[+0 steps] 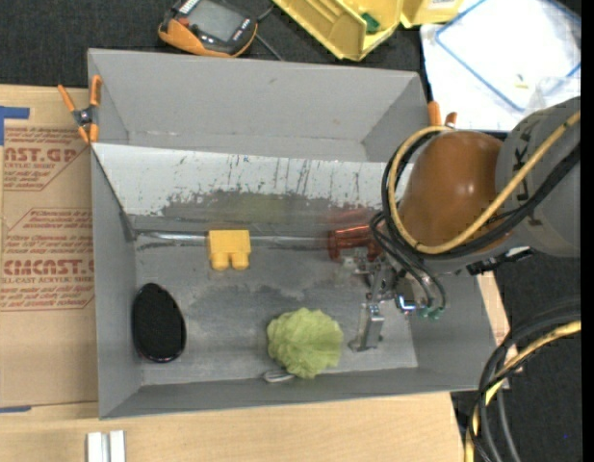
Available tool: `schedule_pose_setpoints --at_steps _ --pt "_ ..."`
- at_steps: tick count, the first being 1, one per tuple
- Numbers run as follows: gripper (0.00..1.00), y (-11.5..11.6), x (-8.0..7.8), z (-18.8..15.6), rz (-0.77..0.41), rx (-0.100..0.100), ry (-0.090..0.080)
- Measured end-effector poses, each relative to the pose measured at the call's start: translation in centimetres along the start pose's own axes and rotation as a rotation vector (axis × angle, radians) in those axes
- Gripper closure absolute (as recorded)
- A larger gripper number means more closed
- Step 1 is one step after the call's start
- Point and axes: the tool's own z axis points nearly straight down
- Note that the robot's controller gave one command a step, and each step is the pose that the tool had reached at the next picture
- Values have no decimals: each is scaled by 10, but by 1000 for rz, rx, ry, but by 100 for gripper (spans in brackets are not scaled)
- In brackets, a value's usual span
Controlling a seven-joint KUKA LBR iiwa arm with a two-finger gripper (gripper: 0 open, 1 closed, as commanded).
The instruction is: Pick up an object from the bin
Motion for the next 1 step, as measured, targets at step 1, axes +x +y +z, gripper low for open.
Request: schedule_pose_setpoints --at_steps 1 --pt "0 0 0 0 0 0 0"
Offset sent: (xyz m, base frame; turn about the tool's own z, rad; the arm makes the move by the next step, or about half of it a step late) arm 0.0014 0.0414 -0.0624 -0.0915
